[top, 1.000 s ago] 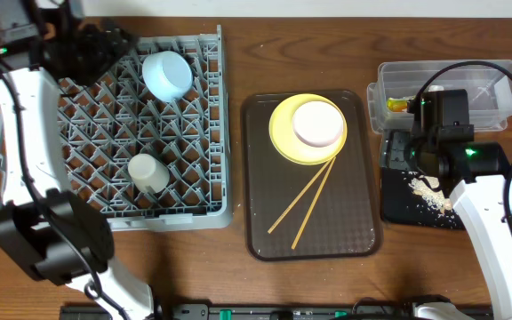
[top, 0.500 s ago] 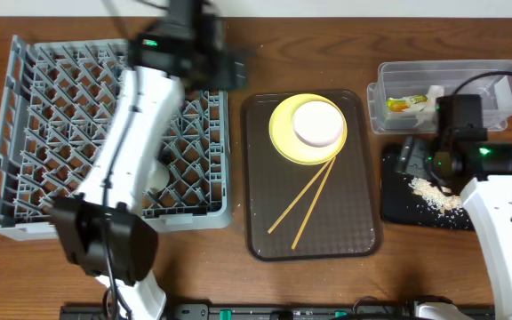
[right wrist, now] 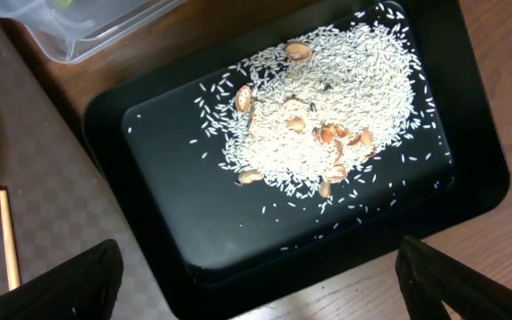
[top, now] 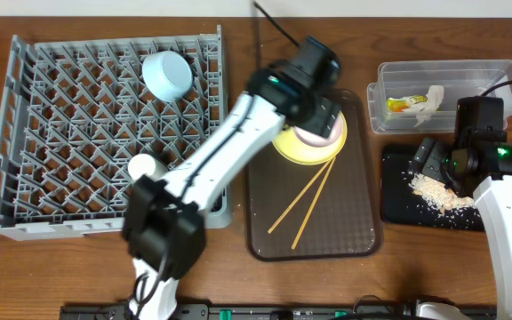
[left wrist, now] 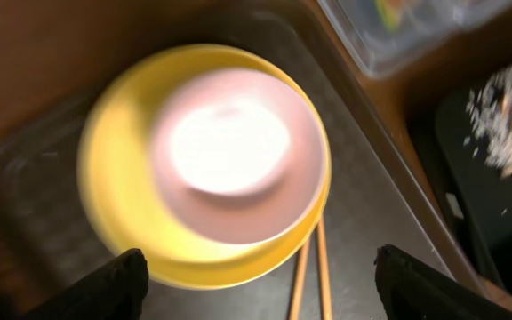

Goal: Sort waste into correct bins and load items into the dishwasher rack
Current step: 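Reach the left gripper to the pink bowl on the yellow plate and grasp it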

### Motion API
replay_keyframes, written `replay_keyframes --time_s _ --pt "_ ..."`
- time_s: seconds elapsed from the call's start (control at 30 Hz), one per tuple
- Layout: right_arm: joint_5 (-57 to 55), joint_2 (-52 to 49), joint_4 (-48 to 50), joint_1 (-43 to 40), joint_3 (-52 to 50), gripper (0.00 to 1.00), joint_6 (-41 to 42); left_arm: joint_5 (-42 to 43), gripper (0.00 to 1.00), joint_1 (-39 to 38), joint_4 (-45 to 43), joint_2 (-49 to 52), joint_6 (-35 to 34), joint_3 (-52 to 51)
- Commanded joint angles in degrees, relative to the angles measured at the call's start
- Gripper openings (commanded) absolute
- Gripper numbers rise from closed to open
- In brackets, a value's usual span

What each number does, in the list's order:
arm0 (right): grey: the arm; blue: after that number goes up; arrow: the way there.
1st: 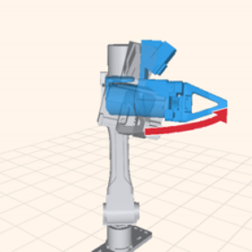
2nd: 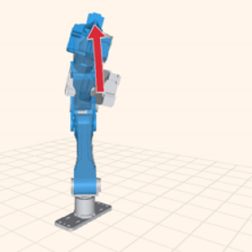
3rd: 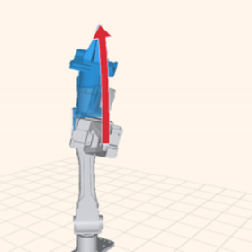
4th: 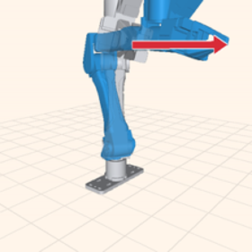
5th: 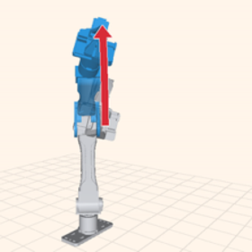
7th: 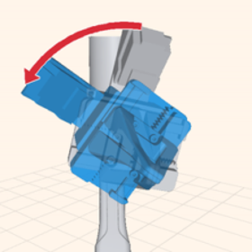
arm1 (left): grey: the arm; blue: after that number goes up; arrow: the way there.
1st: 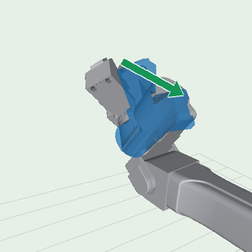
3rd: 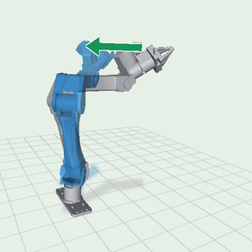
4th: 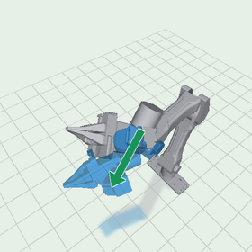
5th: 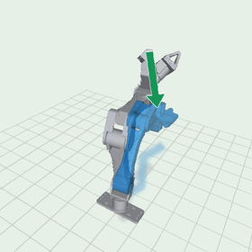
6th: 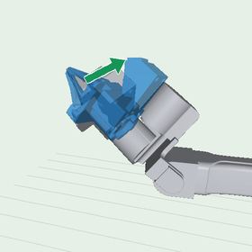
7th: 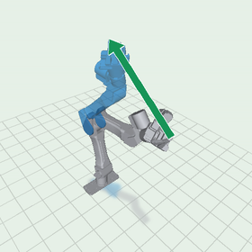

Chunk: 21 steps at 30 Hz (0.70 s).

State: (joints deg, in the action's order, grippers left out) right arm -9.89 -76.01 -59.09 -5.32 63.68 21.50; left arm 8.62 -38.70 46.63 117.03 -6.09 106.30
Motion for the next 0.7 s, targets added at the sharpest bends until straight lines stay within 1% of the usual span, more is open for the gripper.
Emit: replay_keyframes --time_s 0.0,0.1,0.17,0.27,0.33,0.47,0.6,0.63,0.67 --pt "-0.2 0.4 -0.1 -0.7 0.4 0.94 0.7 -0.8 0.81 -2.3 -0.8 3.0 4.3 0.0" --pt "-0.2 0.4 -0.2 -0.7 0.4 0.93 0.7 -0.8 0.79 -3.9 -1.6 5.6 6.4 0.0" --pt "-0.2 0.4 -0.3 -0.7 0.4 0.91 0.7 -1.4 0.78 -4.7 -2.1 7.2 6.5 0.0" --pt "-0.2 0.4 -0.3 -0.7 0.4 0.87 0.7 -4.8 0.77 -5.3 -3.1 9.3 6.5 0.0" --pt "-0.2 0.4 -0.3 -0.7 0.4 0.84 0.7 -6.5 0.73 -5.3 -3.8 10.4 6.6 0.0" --pt "-0.2 0.4 -0.3 -0.7 0.4 0.83 0.7 -6.8 0.71 -5.3 -4.4 12.1 6.5 0.0" --pt "-0.2 0.4 -0.3 -0.7 0.4 0.83 0.7 -6.8 0.65 -5.3 -5.2 13.2 6.5 0.0" --pt "-0.2 0.4 -0.3 -0.7 0.4 0.83 0.7 -7.0 0.63 -5.3 -5.4 13.3 6.5 0.0" --pt "-0.2 0.4 -0.3 -0.7 0.4 0.83 0.7 -7.1 0.58 -5.3 -5.6 13.4 6.5 0.0"
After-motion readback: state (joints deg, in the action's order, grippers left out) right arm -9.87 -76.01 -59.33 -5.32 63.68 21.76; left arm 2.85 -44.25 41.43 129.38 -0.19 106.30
